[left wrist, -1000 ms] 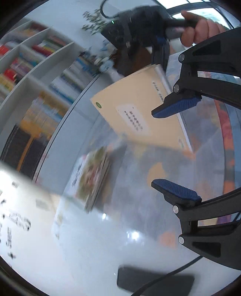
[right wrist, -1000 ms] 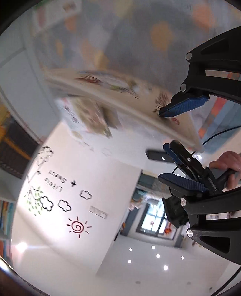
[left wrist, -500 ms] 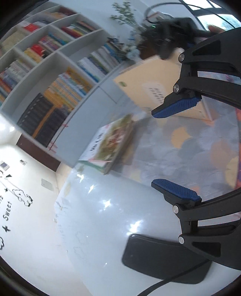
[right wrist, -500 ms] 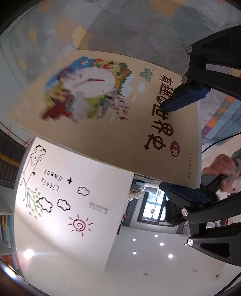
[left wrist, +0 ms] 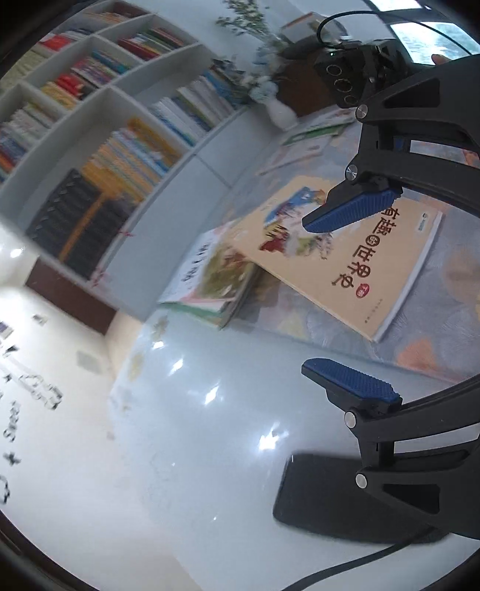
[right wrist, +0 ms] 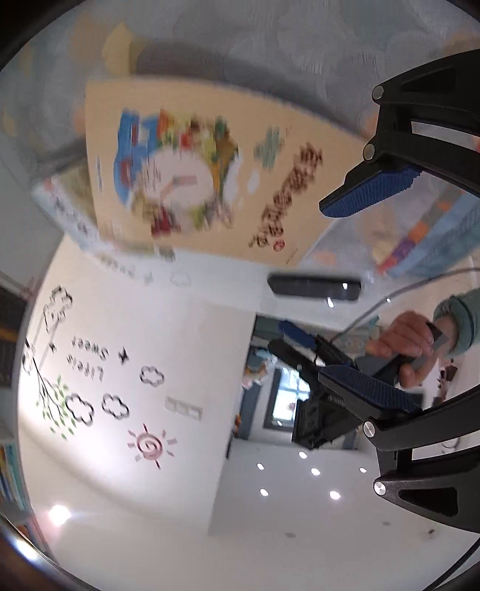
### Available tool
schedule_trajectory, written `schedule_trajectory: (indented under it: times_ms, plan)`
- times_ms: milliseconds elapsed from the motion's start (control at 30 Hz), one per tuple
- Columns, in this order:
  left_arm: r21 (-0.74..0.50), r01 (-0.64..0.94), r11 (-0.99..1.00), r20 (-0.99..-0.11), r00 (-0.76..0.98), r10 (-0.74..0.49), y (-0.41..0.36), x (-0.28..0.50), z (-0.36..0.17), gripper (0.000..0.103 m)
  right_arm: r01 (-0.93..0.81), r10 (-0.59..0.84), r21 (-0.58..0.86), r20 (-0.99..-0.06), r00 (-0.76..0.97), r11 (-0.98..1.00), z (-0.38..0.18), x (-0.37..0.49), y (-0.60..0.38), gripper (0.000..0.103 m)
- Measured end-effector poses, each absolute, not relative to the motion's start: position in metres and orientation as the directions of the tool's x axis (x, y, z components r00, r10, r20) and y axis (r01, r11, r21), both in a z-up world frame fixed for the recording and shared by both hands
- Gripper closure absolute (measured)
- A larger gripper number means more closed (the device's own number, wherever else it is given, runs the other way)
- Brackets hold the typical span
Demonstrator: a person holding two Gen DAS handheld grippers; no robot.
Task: Organize books
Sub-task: 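Grasp the clock-cover picture book with the left gripper while the right gripper holds it, then lift the clock-cover book with both grippers and carry it toward the stack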
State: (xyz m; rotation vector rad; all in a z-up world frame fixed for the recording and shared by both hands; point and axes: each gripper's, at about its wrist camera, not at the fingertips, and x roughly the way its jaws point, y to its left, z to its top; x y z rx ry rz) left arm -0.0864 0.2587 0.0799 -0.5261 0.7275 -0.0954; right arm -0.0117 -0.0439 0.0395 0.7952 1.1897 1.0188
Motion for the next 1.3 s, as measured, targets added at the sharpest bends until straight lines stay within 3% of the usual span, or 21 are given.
schedule_trajectory:
  times_ms: [233, 400, 600, 1000, 1167, 1300]
  plan:
    - [-0.394, -0.059, 0.917, -0.681, 0.689, -0.248, 0.222, -0.03, 0.053, 0.034, -0.07, 0.892, 0.892, -0.439, 0.107, 0.447, -0.006, 0.003, -0.071, 0.022]
    - [-0.443, -0.003, 0.897, -0.713, 0.608, -0.35, 0.206, -0.016, 0.035, 0.034, -0.106, 0.868, 0.865, -0.476, 0.14, 0.491, -0.005, 0.006, -0.074, 0.023]
    - [-0.426, 0.028, 0.904, -0.732, 0.576, -0.363, 0.192, -0.026, 0.033, 0.034, -0.181, 0.834, 0.814, -0.531, 0.153, 0.551, -0.001, 0.005, -0.059, 0.029]
    - [-0.443, 0.217, 0.87, -0.76, 0.424, -0.493, 0.076, -0.074, 0.026, 0.034, -0.122, 0.819, 0.817, -0.534, 0.207, 0.564, 0.006, -0.027, -0.135, 0.028]
    - [-0.569, 0.259, 0.781, -0.709, 0.326, -0.625, 0.023, -0.075, 0.029, 0.034, -0.078, 0.789, 0.809, -0.541, 0.291, 0.583, 0.015, -0.054, -0.202, 0.028]
    - [-0.559, 0.28, 0.781, -0.73, 0.28, -0.623, -0.016, -0.072, 0.021, 0.034, -0.03, 0.783, 0.829, -0.516, 0.347, 0.559, 0.018, -0.054, -0.254, 0.028]
